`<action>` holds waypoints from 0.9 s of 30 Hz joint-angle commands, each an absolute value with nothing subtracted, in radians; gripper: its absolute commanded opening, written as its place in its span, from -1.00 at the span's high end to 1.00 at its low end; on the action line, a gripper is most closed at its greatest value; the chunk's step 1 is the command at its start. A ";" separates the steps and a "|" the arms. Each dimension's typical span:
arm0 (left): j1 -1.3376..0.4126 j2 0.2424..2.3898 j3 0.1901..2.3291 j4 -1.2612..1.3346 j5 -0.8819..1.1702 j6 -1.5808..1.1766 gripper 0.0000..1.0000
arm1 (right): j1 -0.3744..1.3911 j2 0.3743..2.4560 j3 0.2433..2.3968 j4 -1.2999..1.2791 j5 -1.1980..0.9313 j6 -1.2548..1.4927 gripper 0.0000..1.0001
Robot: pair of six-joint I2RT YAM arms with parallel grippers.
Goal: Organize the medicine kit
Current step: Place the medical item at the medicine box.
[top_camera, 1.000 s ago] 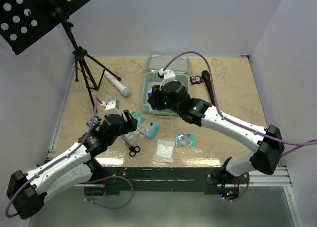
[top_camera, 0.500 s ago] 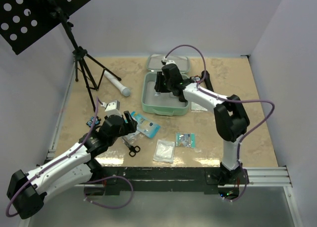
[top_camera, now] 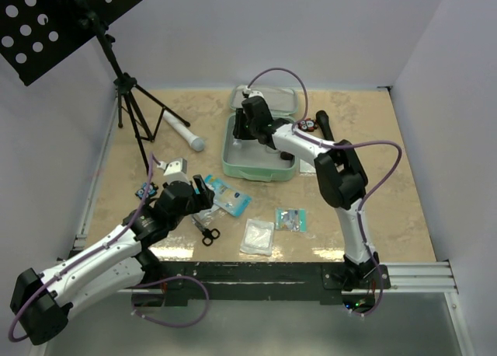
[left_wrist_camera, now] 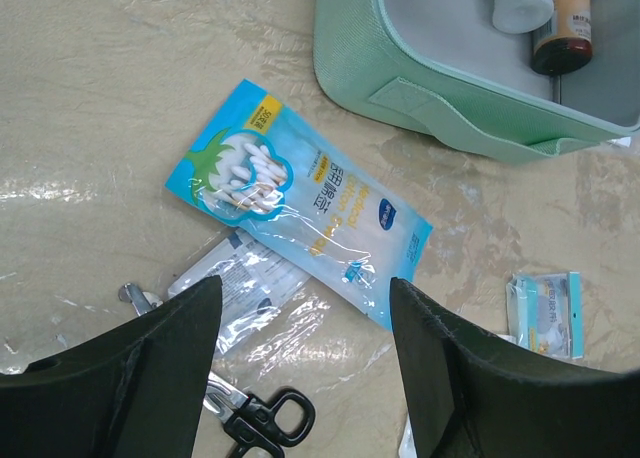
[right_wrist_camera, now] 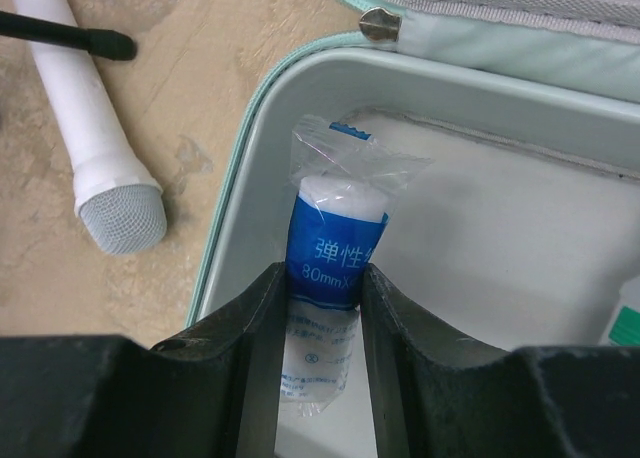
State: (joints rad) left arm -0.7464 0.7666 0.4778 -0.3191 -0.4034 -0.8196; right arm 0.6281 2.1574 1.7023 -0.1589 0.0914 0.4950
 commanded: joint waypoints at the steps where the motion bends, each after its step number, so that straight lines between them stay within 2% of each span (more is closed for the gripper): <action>1: -0.739 0.775 0.471 -0.304 -0.410 -0.816 -0.45 | 0.627 2.203 1.784 -0.161 0.123 0.483 0.28; 4: -0.739 0.778 0.471 -0.298 -0.405 -0.816 -0.44 | 0.627 2.224 1.808 -0.166 0.124 0.486 0.24; 10: -0.739 0.779 0.474 -0.296 -0.402 -0.811 -0.45 | 0.627 2.226 1.809 -0.147 0.089 0.494 0.01; 17: -0.739 0.775 0.471 -0.298 -0.402 -0.816 -0.44 | 0.627 2.198 1.804 -0.149 0.074 0.499 -0.07; 27: -0.739 0.776 0.480 -0.284 -0.391 -0.818 -0.44 | 0.635 1.939 1.643 -0.132 0.124 0.503 -0.12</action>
State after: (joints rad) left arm -0.7464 0.7795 0.4763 -0.3153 -0.4000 -0.8192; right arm 0.6281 2.1235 1.6989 -0.1703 0.0883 0.4976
